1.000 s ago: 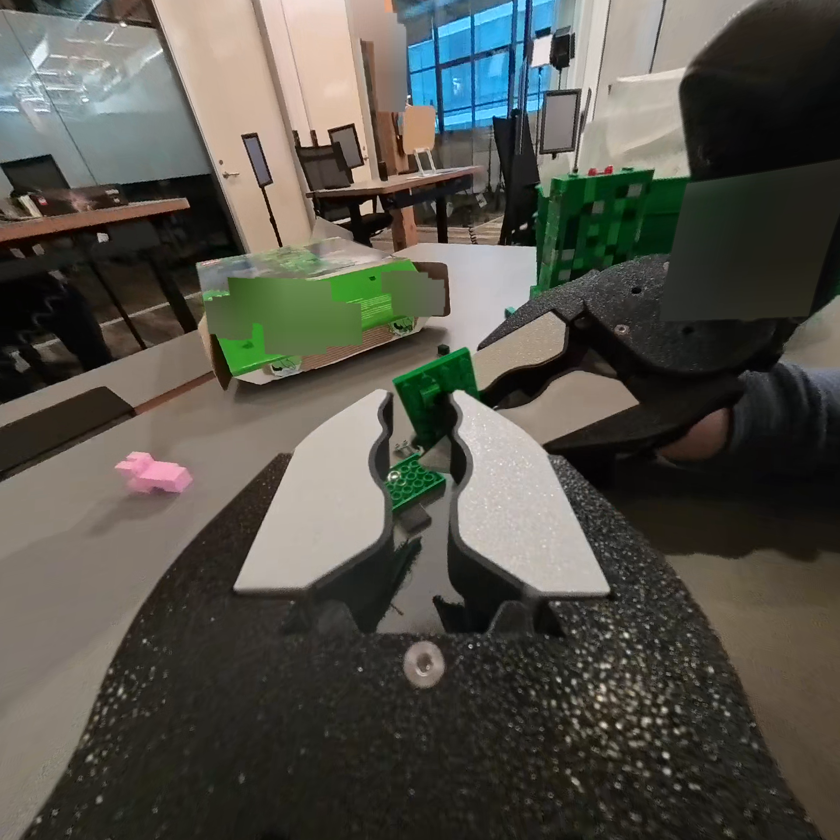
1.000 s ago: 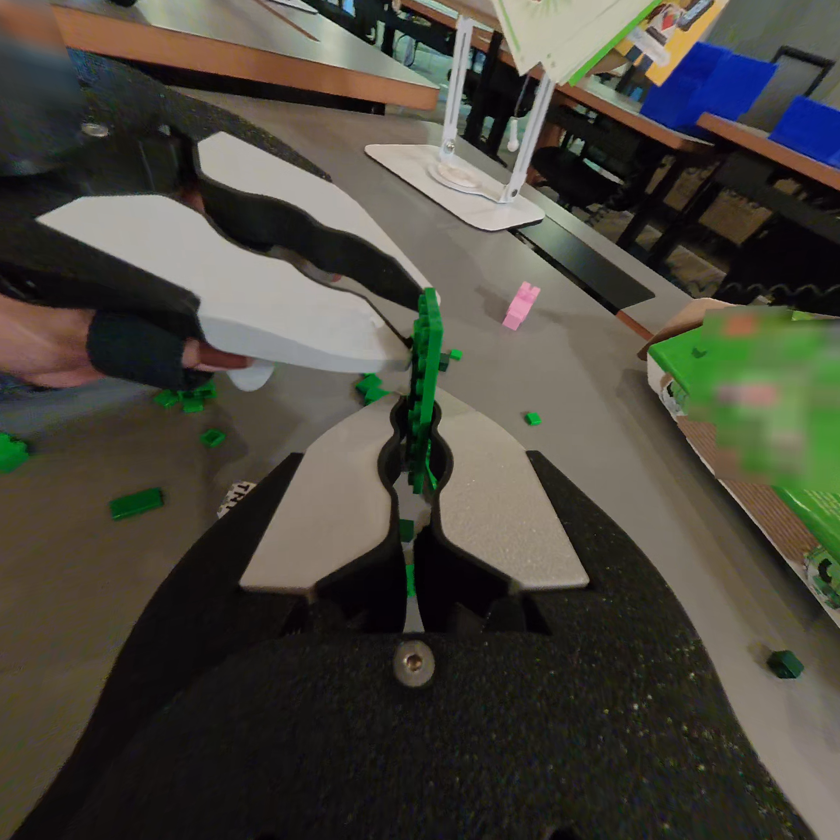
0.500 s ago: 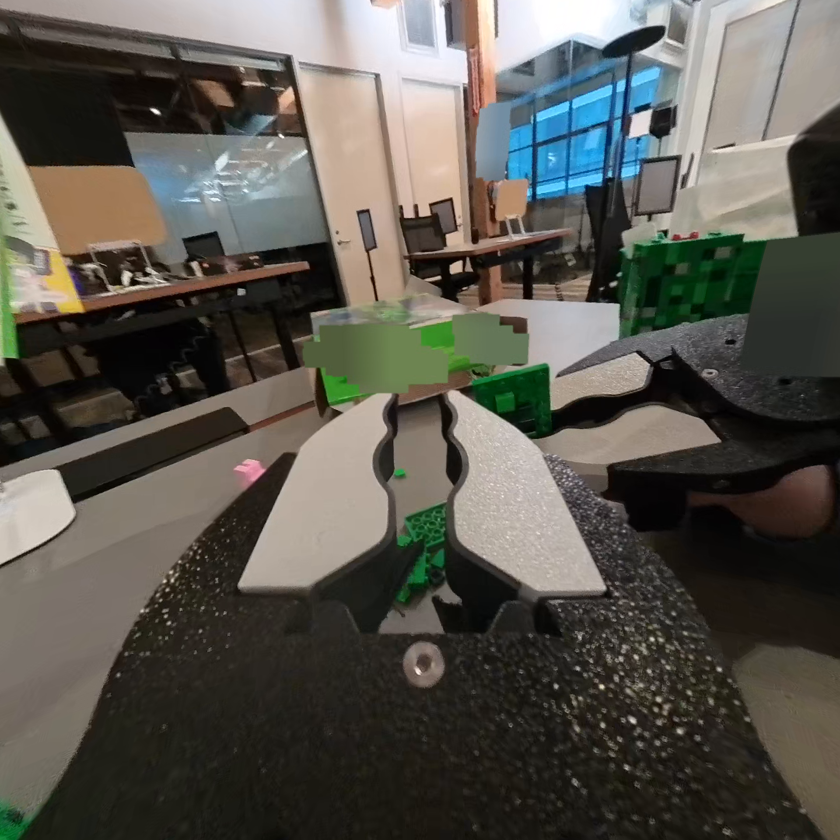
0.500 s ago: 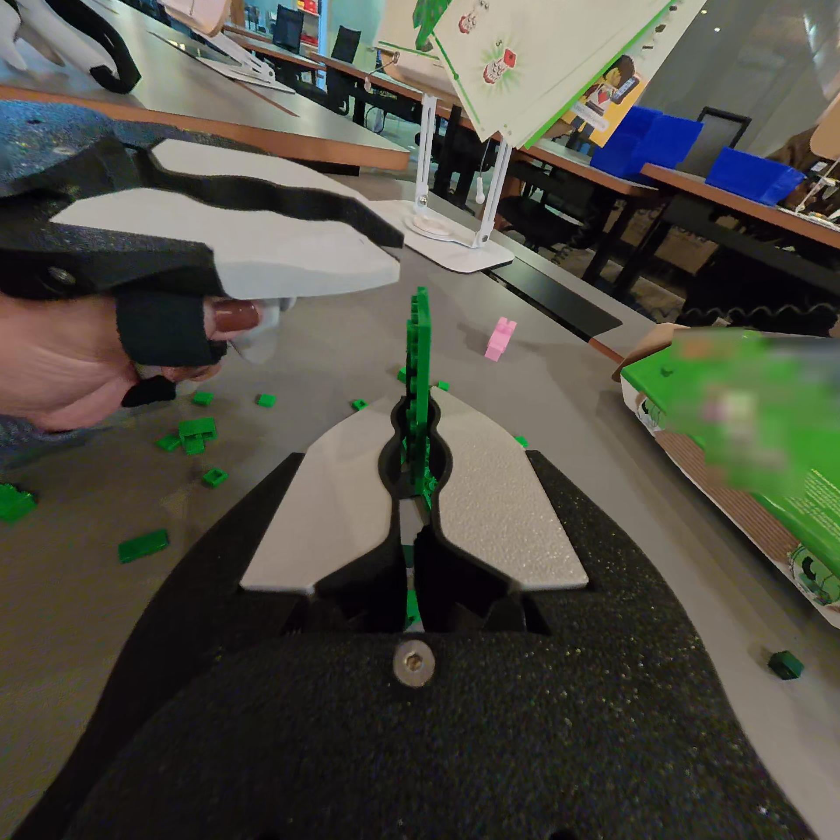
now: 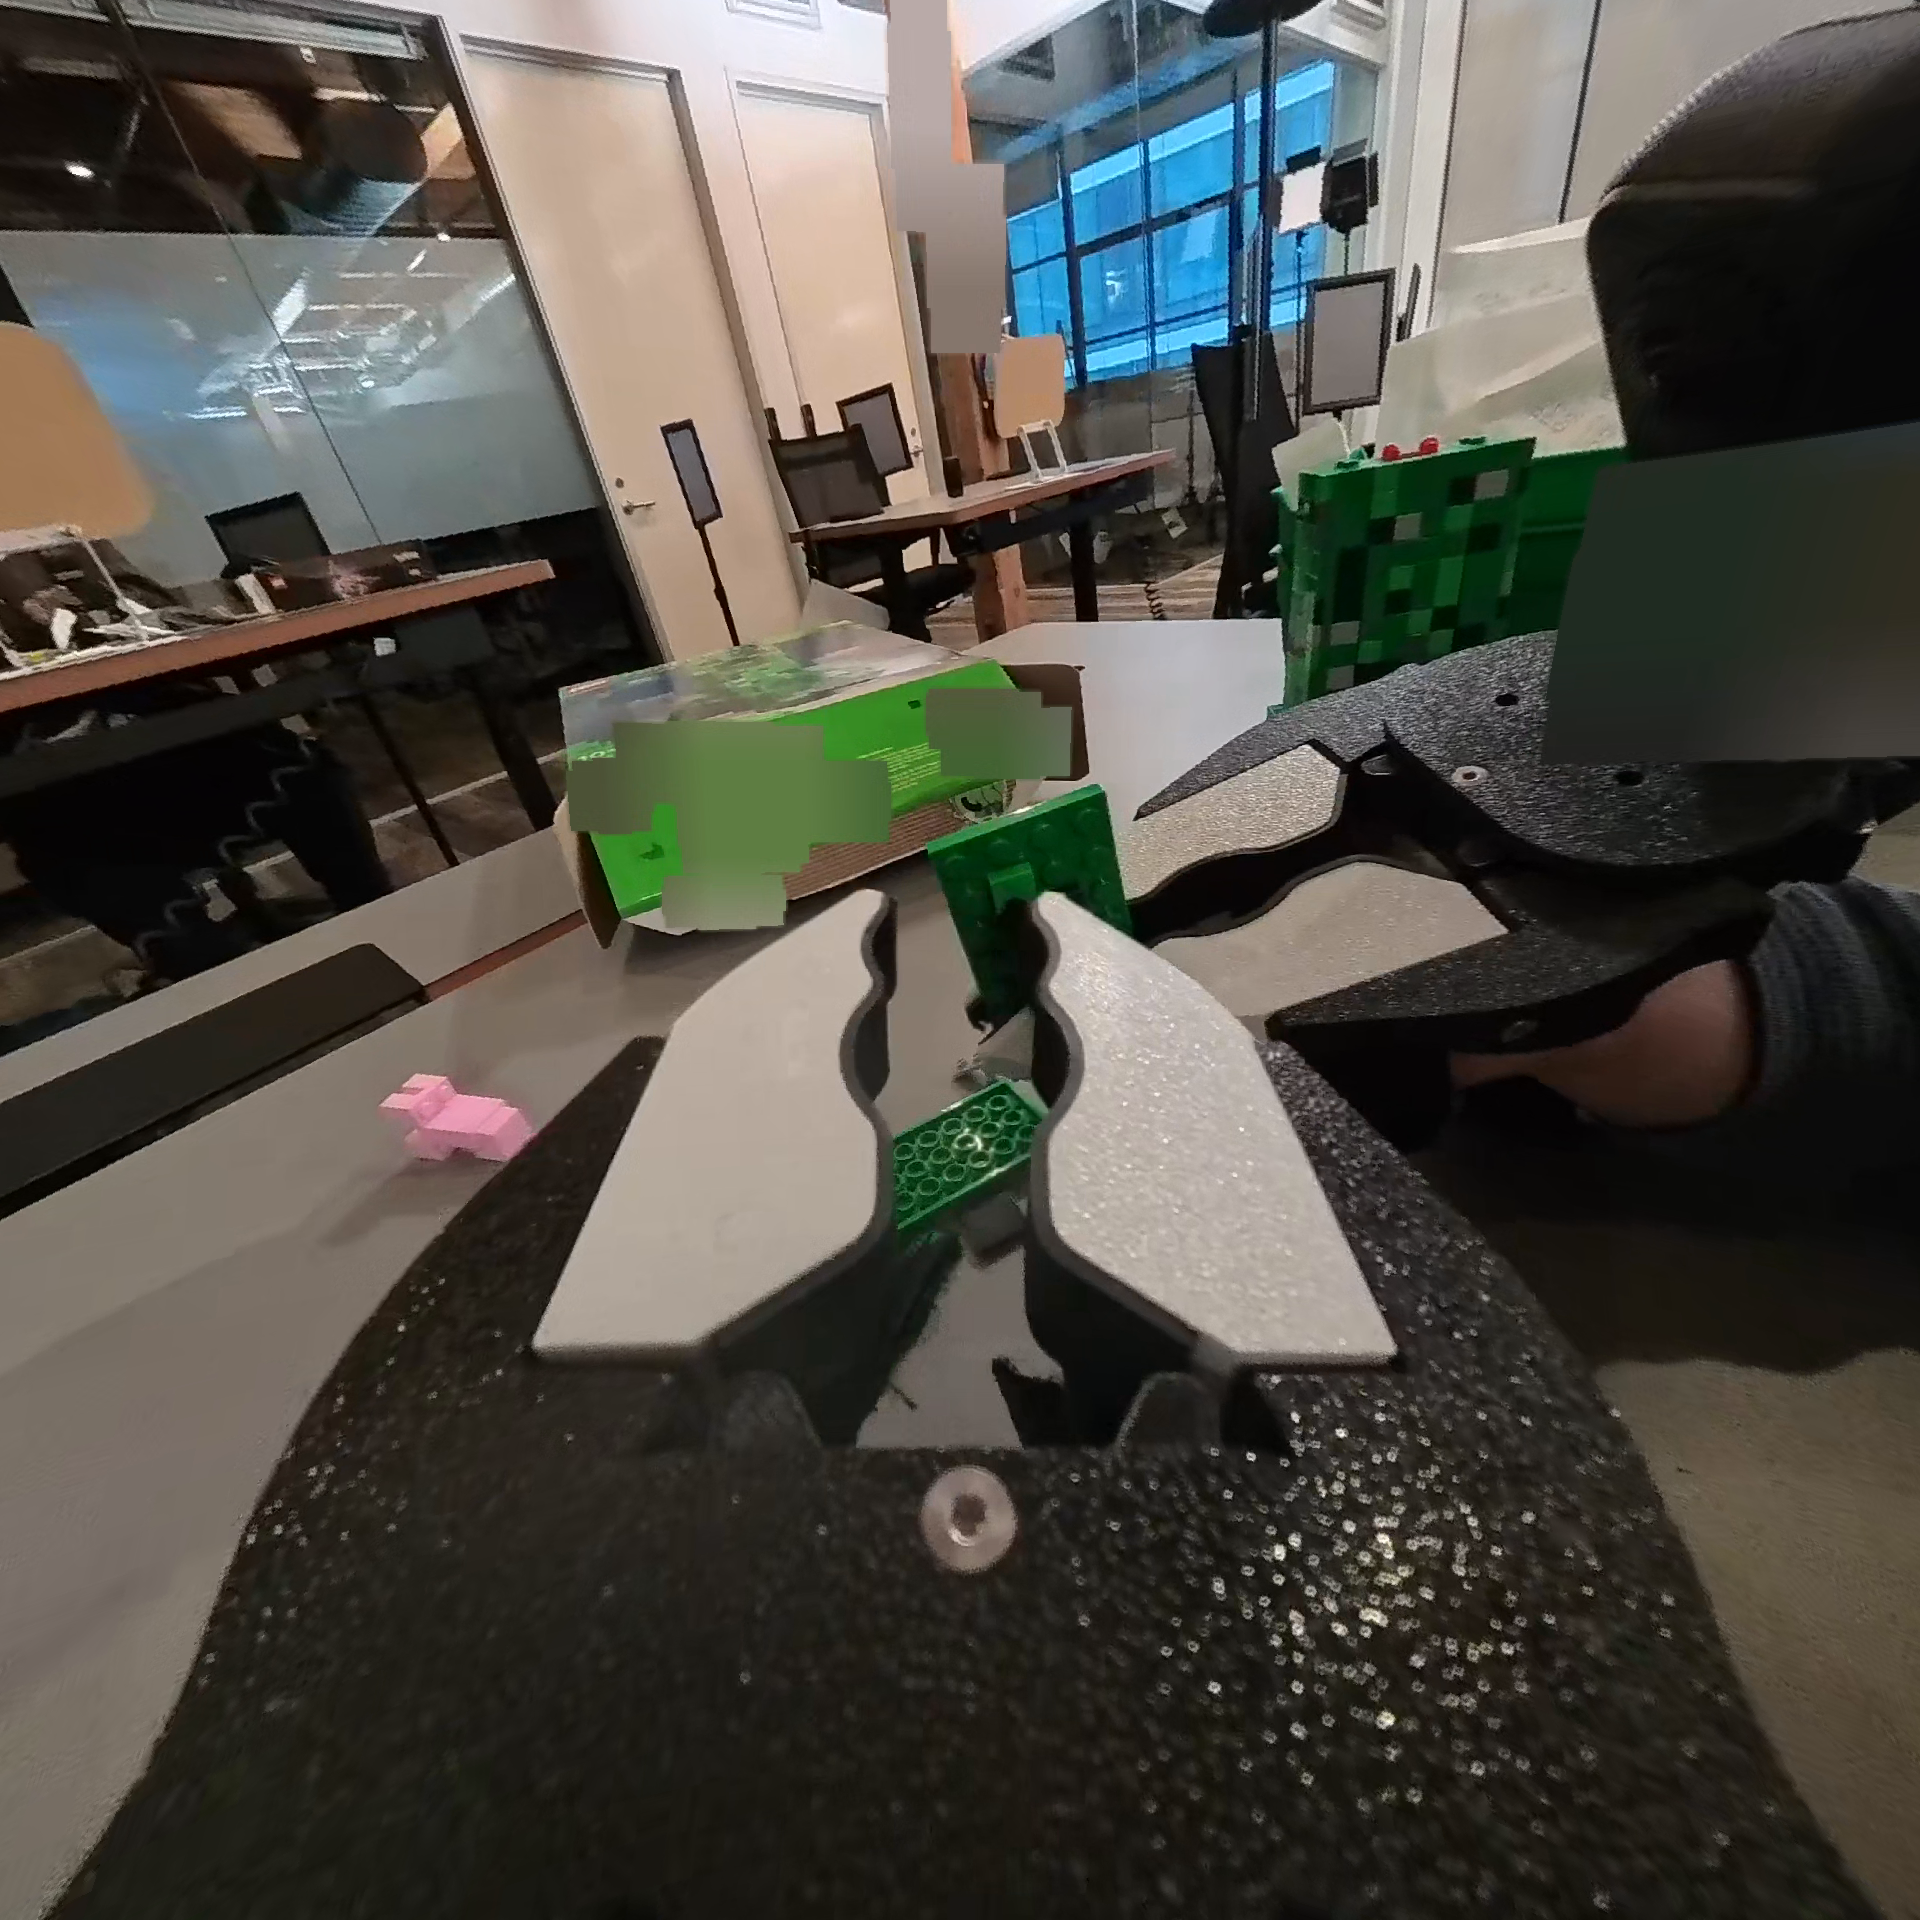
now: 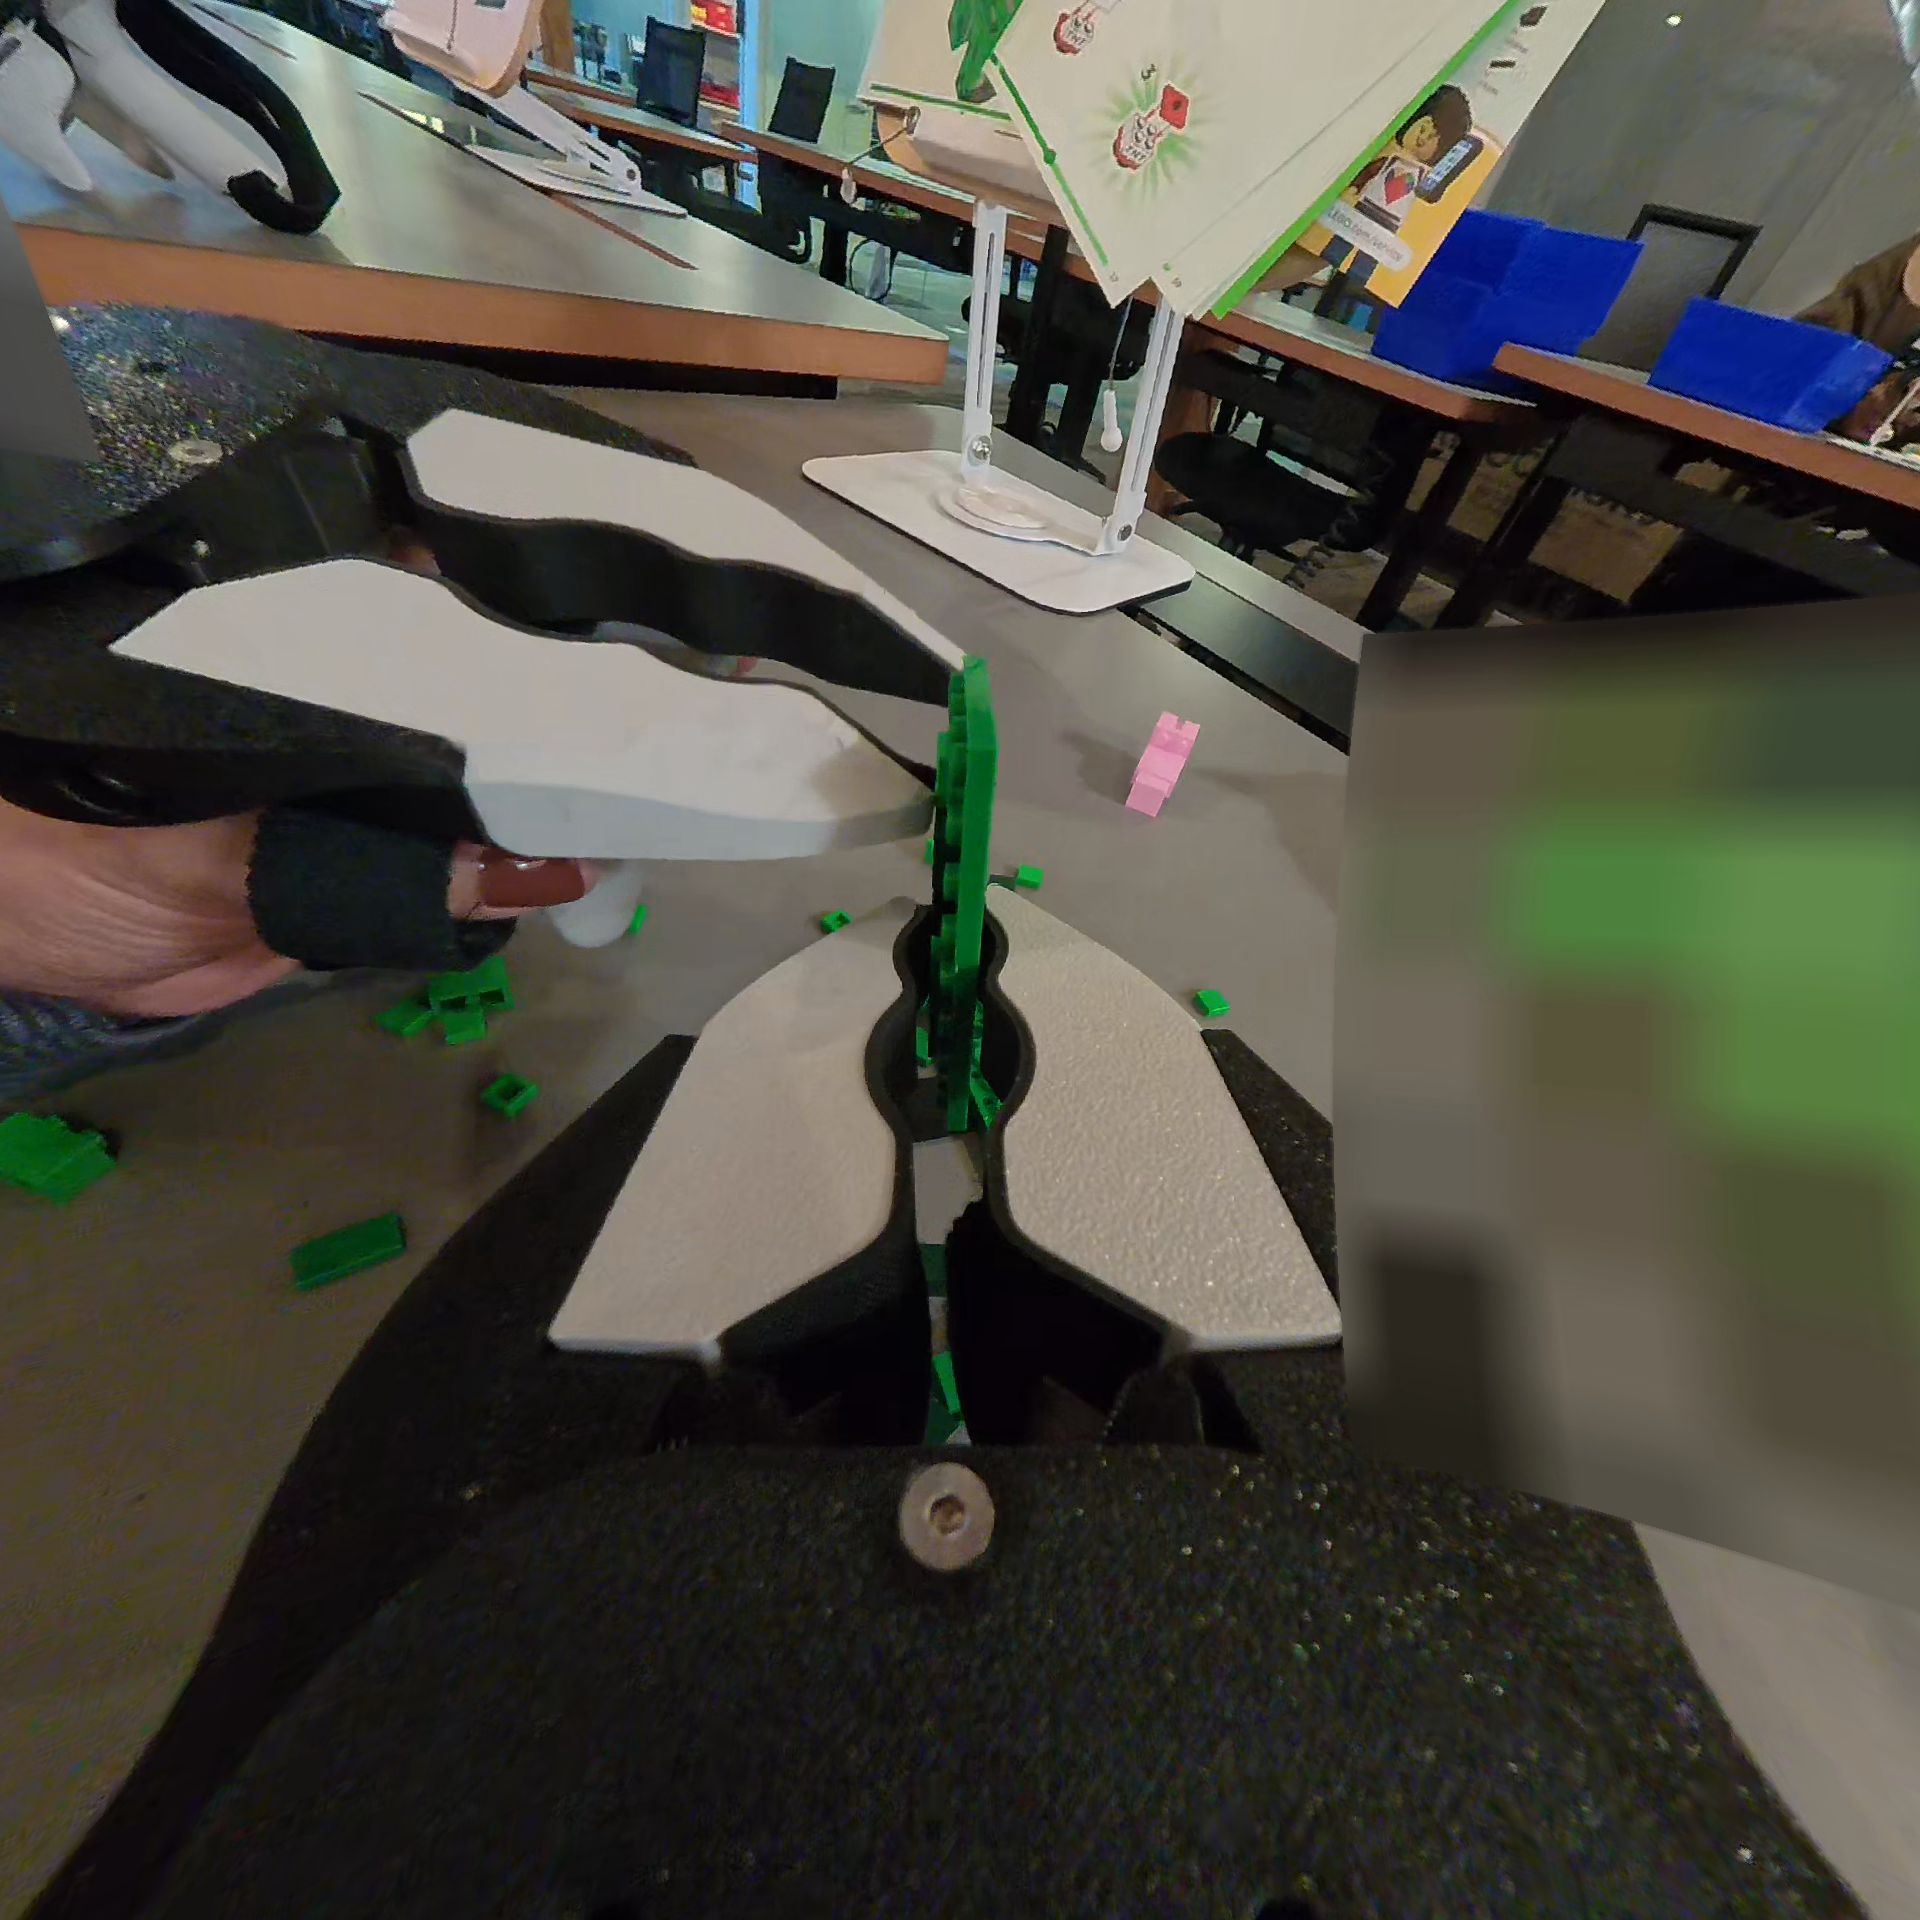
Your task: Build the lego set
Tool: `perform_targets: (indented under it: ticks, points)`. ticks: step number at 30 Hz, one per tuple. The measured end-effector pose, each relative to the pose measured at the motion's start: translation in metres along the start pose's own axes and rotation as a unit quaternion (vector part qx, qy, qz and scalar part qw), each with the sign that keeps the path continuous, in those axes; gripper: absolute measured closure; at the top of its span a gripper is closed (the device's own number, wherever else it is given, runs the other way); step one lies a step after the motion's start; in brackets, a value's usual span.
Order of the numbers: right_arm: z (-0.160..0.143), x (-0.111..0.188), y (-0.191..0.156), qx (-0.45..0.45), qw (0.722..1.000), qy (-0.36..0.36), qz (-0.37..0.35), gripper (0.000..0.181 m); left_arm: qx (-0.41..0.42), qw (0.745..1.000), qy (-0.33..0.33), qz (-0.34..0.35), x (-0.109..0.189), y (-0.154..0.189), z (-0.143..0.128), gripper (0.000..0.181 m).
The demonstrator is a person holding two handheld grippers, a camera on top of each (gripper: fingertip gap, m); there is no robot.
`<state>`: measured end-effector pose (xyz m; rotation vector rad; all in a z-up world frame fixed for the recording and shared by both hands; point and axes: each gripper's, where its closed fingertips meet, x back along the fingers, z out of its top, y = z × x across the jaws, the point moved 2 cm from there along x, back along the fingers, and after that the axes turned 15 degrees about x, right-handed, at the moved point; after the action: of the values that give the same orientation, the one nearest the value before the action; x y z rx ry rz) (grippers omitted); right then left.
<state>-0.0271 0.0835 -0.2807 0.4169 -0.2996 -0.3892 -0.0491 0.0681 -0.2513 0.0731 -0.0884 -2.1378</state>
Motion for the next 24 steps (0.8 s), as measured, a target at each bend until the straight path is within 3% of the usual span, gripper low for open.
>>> perform_targets:
  ticks: [5, 13, 19, 24]
  points:
    - [0.001, 0.0, -0.001, 0.001, 1.0, 0.006, 0.004, 0.175, 0.007, 1.0, 0.003, -0.008, 0.0, 0.001, 0.001, 0.159]
    - [0.005, 0.001, -0.003, 0.029, 0.999, 0.024, 0.003, 0.174, 0.086, 0.994, 0.015, -0.062, 0.001, 0.006, 0.002, 0.157]
    - [0.01, 0.003, -0.005, 0.043, 0.998, 0.053, 0.006, 0.173, 0.118, 0.989, 0.029, -0.088, 0.005, 0.007, 0.008, 0.169]
    - [0.008, 0.003, -0.002, 0.079, 0.996, 0.039, -0.014, 0.172, 0.09, 0.993, 0.024, -0.07, 0.005, 0.006, 0.006, 0.171]
